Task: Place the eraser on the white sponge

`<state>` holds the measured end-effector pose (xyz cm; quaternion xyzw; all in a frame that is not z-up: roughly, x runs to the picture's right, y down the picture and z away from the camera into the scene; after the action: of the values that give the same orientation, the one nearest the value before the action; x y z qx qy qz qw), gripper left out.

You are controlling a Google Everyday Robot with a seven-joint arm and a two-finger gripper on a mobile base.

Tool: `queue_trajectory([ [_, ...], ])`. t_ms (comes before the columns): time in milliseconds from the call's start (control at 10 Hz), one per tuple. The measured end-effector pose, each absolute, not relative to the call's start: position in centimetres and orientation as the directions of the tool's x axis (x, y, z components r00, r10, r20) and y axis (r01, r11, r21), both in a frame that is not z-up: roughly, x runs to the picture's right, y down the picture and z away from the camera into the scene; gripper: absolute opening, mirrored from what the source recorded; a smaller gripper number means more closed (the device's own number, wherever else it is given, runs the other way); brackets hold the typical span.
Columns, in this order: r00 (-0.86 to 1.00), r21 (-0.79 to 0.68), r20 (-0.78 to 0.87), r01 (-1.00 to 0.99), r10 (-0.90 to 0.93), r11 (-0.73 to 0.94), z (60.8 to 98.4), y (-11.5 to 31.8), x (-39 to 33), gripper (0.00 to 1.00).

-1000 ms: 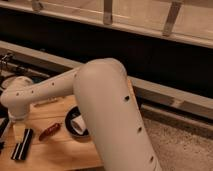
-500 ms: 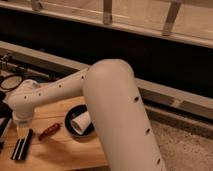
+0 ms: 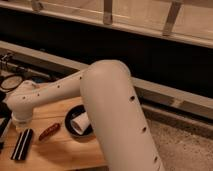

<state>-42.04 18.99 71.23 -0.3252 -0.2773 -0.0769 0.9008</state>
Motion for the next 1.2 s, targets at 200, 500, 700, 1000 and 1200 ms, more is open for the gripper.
queue_trajectory([
  [200,0.862,-0.561,0.507,0.317,0.015,0.765,71.5,19.4,-42.6,0.68],
  [500,0.887,-0.592,0.461,0.296,0.014,0.750,72.3,19.9,-42.7,0.80],
  [700,0.896,-0.621,0.443,0.291,0.020,0.727,72.7,20.9,-43.4,0.80],
  [1000,0.898,-0.654,0.439,0.302,0.023,0.693,73.4,22.4,-44.1,0.80],
  [1200,0.896,-0.674,0.443,0.317,0.022,0.667,74.0,23.6,-44.5,0.80],
])
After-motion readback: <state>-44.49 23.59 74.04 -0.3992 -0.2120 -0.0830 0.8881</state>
